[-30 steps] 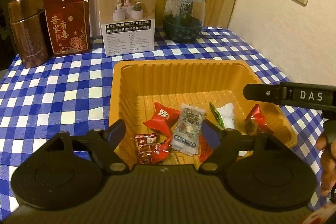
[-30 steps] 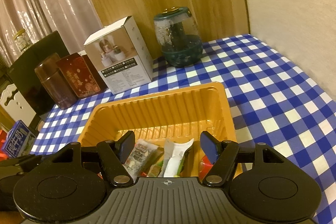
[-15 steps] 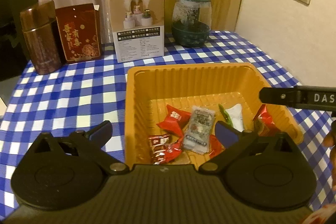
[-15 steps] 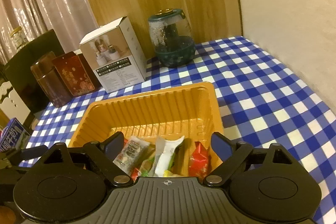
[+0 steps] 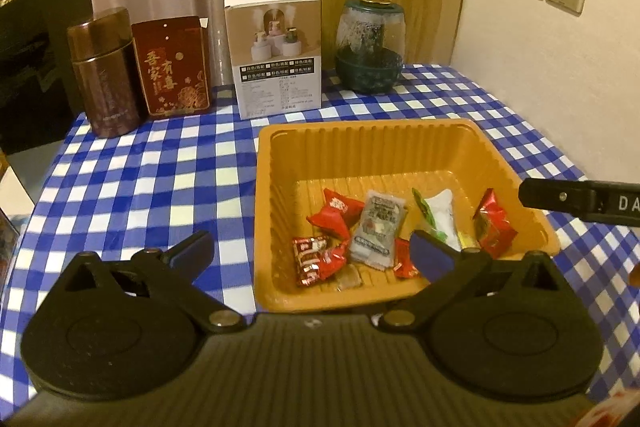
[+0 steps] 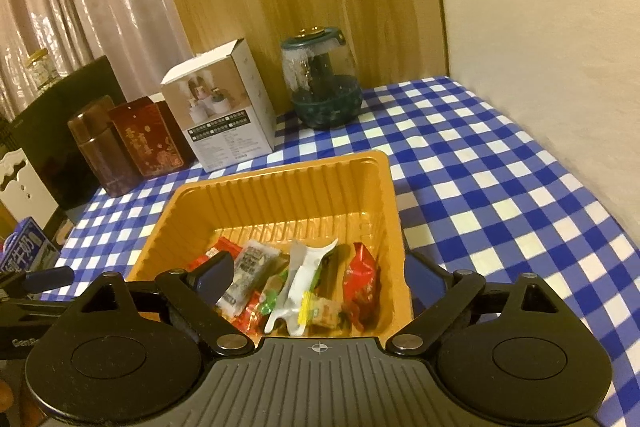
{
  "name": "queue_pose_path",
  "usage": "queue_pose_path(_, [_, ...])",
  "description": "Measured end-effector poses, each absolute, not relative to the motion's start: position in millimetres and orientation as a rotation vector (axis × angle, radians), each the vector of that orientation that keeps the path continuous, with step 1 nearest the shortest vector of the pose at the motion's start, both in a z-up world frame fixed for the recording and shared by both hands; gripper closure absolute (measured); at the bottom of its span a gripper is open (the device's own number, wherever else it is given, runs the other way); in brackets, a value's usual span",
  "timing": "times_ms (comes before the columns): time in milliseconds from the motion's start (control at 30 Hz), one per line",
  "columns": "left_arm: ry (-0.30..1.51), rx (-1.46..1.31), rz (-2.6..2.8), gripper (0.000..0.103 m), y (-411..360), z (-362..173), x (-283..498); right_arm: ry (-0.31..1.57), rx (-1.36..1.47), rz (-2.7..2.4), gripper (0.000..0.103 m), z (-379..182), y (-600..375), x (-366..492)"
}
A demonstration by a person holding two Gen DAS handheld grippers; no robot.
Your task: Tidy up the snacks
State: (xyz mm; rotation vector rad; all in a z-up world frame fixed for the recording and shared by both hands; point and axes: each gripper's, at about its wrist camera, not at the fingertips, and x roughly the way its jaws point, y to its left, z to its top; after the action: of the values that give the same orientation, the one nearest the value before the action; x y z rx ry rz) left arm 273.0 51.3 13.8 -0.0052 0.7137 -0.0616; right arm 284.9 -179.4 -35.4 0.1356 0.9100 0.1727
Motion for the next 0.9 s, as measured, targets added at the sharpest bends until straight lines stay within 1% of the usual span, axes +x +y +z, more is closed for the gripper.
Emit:
queue_pose_path(633, [0.692, -0.115, -0.021, 0.0, 56.6, 42.5, 171.5, 0.845, 0.116, 0.19, 0.011, 22.2, -182.5, 195.8])
queue_pose_path(900, [0.717, -0.117, -0.001, 0.0, 50.4, 56.2, 121.1, 0.87, 0.133, 0.194, 0.011, 40.8, -188.8, 153.0])
